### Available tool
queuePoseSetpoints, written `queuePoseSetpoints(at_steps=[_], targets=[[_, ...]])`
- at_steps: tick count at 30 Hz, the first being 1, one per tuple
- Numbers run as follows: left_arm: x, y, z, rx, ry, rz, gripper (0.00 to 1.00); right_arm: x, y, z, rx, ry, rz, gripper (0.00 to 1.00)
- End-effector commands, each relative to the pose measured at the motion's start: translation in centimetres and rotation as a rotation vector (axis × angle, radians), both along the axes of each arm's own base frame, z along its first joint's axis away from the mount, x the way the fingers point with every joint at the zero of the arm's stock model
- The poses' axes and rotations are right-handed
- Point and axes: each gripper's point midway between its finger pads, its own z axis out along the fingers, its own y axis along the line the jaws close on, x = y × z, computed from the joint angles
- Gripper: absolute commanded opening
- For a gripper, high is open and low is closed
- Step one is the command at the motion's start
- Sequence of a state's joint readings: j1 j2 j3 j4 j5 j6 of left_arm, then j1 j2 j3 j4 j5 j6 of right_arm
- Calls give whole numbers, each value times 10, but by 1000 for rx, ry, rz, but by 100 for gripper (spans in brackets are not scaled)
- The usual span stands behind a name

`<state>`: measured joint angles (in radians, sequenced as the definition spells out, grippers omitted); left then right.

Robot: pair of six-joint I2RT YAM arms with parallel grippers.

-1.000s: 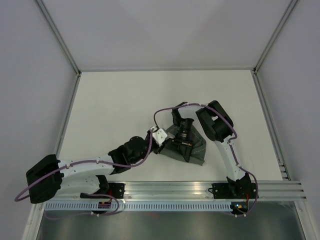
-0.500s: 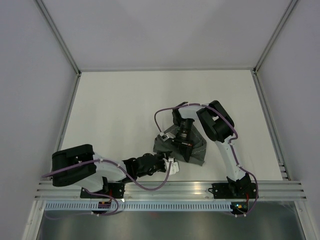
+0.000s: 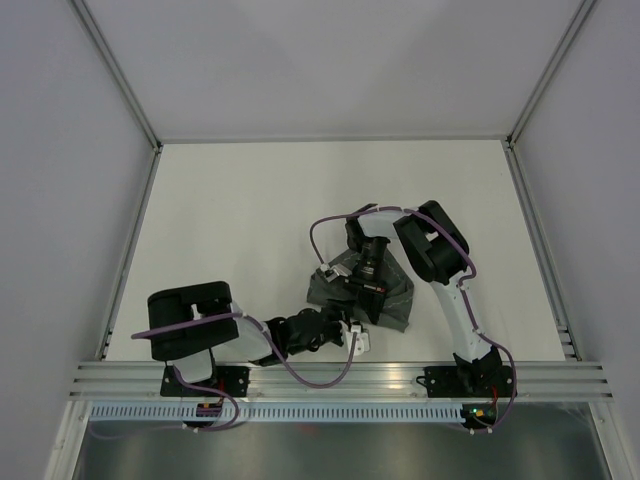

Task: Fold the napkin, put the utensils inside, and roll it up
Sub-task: Roll the napkin at the center of the board.

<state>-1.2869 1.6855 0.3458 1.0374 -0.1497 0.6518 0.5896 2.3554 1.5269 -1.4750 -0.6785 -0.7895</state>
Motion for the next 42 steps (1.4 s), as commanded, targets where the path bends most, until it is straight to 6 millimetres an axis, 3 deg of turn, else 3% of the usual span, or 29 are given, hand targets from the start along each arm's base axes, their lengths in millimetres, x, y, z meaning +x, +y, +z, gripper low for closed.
queuePoseSetpoints(at_steps=[1,11,21,24,28,37,41,42], targets=[[-2,-21,14,-27,-60,-66,59,64,-18,-94,-16,-377,139,1],[-11,-24,-11,87,64,-123,51,68,-17,-92,-7,-385,132,0],[19,-16,-25,123,130,-2,54,69,-17,-91,0,-388,127,0],[29,-11,-18,93,120,41,54,68,-18,-91,-1,-389,127,0],[27,-7,-24,114,146,28,53,69,-19,-90,0,-390,125,1],[22,-10,-43,178,261,24,22,73,-16,-86,11,-407,117,1],[19,-14,-45,209,344,21,12,84,-7,-71,46,-451,80,10],[19,-13,-45,211,357,23,9,89,-4,-67,57,-469,68,19]])
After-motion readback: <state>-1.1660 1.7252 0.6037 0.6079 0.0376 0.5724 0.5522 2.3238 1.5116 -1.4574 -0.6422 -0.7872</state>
